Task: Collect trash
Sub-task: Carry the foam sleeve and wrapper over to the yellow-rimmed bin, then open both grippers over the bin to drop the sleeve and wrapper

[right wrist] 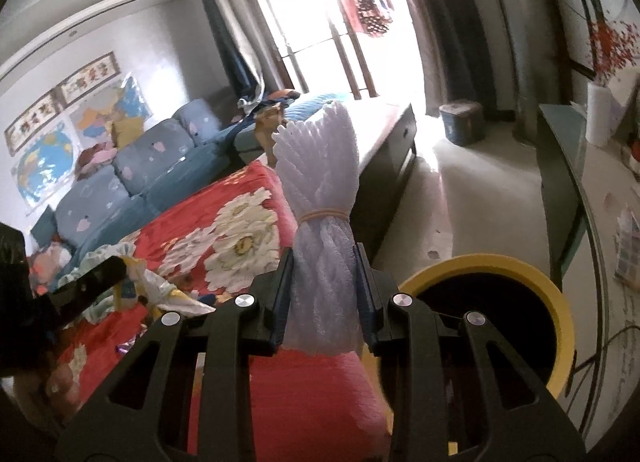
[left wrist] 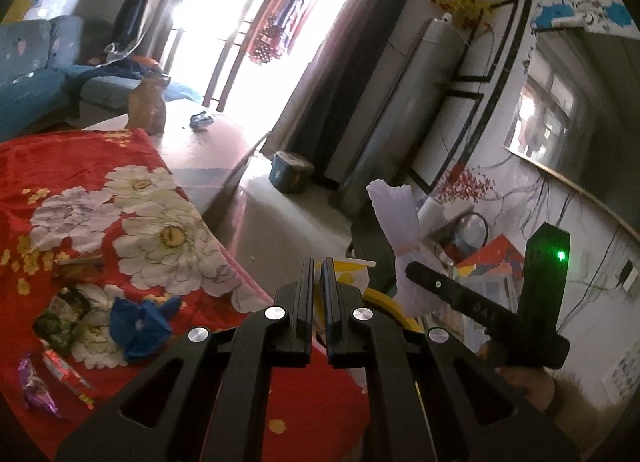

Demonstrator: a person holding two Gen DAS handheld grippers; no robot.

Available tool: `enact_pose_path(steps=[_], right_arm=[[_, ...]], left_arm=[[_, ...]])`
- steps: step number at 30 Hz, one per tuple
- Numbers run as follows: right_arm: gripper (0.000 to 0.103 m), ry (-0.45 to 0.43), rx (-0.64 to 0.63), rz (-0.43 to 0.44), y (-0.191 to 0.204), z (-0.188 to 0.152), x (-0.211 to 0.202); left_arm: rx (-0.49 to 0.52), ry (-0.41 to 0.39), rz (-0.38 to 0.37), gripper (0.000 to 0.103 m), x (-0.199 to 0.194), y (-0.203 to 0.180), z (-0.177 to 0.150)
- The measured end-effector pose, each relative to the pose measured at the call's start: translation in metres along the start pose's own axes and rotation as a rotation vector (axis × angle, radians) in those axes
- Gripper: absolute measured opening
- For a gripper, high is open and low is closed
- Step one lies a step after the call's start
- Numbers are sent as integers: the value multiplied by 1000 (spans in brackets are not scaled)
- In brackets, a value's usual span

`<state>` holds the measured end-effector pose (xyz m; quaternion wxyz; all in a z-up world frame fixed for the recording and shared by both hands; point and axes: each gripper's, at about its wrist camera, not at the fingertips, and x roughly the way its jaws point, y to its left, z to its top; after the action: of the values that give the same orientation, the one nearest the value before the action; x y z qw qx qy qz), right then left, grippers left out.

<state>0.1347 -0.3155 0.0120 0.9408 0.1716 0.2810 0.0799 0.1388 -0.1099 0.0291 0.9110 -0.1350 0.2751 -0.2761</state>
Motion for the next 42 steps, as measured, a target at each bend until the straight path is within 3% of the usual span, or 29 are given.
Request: enact_pose_path(steps=[24, 42], right_arm=[[23, 0, 178, -172, -100, -15, 1], [24, 55, 250, -205, -143, -24, 5]], left_arm=[[99, 134, -70, 4, 82, -64, -37], [124, 180, -62, 5, 136, -79, -62]])
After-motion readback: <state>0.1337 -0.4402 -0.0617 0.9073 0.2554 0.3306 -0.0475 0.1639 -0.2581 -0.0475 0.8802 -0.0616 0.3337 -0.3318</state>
